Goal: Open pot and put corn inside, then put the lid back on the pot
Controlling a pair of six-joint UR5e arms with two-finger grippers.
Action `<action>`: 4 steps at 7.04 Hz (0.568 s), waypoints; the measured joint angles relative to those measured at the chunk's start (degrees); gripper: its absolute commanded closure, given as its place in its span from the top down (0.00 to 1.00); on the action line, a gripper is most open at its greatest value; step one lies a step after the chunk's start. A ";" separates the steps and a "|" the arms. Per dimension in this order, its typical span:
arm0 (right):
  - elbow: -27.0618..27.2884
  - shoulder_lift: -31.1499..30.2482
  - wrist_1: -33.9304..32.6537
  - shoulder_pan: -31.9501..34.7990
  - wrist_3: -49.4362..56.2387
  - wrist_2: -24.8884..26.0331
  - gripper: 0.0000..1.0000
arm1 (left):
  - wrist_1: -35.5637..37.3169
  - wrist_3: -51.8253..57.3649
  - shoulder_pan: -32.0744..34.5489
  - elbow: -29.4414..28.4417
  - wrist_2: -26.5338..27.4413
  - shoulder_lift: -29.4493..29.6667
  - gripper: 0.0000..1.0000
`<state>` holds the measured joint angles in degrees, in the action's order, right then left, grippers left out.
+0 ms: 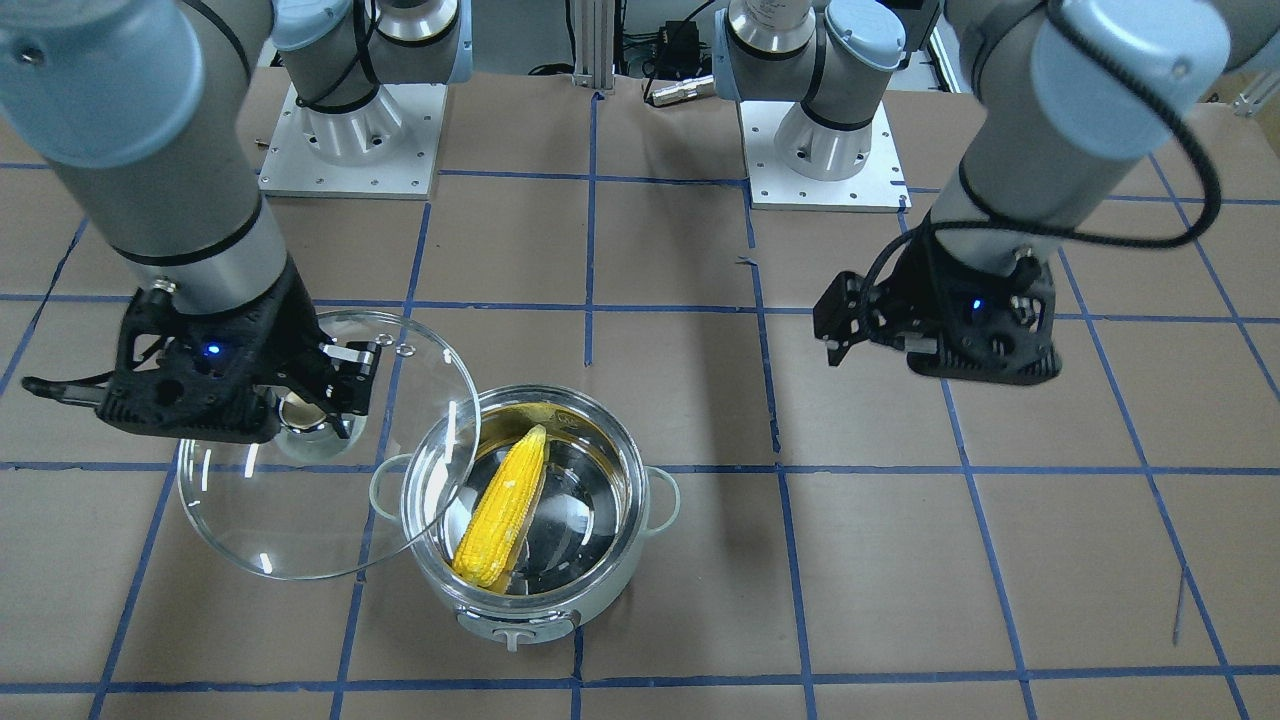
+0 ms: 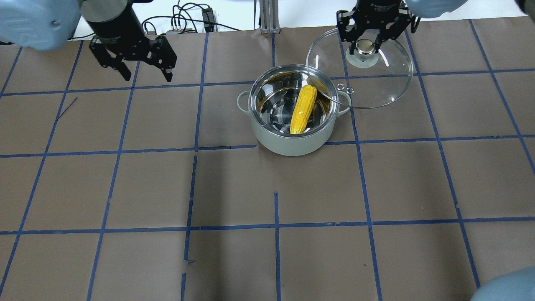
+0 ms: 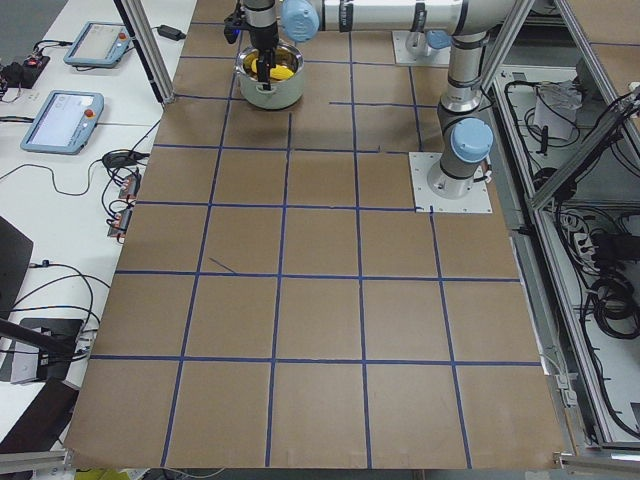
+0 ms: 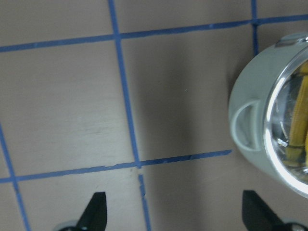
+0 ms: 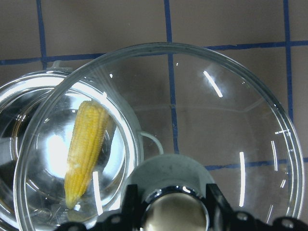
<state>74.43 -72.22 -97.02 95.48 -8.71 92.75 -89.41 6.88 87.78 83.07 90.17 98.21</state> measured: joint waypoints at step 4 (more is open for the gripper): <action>2.33 2.99 -4.07 6.80 -6.37 0.27 0.11 | -7.57 -1.27 -0.12 -3.50 1.10 -4.78 1.00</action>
<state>76.76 -69.23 -101.09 102.28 -15.08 93.02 -96.98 5.61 87.66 79.57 91.27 93.43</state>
